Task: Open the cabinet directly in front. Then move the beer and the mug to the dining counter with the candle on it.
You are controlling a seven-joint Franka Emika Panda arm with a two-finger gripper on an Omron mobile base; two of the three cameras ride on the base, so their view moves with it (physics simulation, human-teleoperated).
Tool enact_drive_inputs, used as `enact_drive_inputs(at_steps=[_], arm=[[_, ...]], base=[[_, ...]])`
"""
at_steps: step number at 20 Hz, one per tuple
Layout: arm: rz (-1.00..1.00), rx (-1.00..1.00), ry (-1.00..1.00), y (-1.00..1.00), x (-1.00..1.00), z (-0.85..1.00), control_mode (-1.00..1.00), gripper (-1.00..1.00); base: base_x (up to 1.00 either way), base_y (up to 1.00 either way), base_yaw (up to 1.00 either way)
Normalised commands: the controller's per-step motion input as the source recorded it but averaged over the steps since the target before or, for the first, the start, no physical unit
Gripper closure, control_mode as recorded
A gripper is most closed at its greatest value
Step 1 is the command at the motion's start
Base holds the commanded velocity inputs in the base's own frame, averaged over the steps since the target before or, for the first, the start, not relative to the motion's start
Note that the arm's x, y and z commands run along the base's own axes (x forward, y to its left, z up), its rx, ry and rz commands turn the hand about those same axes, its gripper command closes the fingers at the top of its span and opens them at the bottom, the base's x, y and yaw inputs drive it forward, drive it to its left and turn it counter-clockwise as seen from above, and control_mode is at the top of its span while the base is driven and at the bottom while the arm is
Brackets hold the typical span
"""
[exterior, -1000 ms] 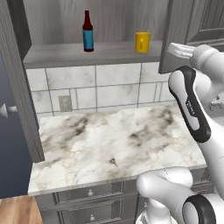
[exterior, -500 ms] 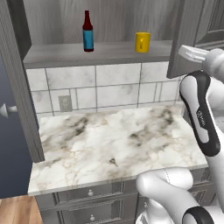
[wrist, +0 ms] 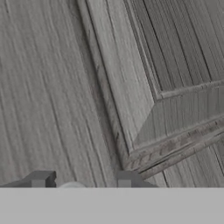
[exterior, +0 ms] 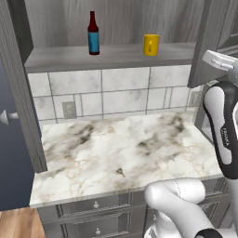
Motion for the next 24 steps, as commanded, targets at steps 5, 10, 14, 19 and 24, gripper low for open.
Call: enact_drive_inputs(at_steps=[5,10,14,19,24], arm=[[0.0,0.0,0.0,-0.17,-0.37,0.0,-1.0,-1.0],[0.0,0.0,0.0,-0.27,-1.0,0.0,-1.0,-1.0],[0.03,-0.15,0.0,0.29,-1.0,0.0,-1.0,-1.0],[0.0,-0.35,0.0,1.0,-0.78,-0.04,-1.0,-1.0],[-0.08,-0.37,0.0,1.0,-0.42,-0.06,-1.0,-1.0]], base=[[0.0,0.0,0.0],[0.0,0.0,0.0],[0.0,0.0,0.0],[0.0,0.0,0.0],[0.0,0.0,0.0]])
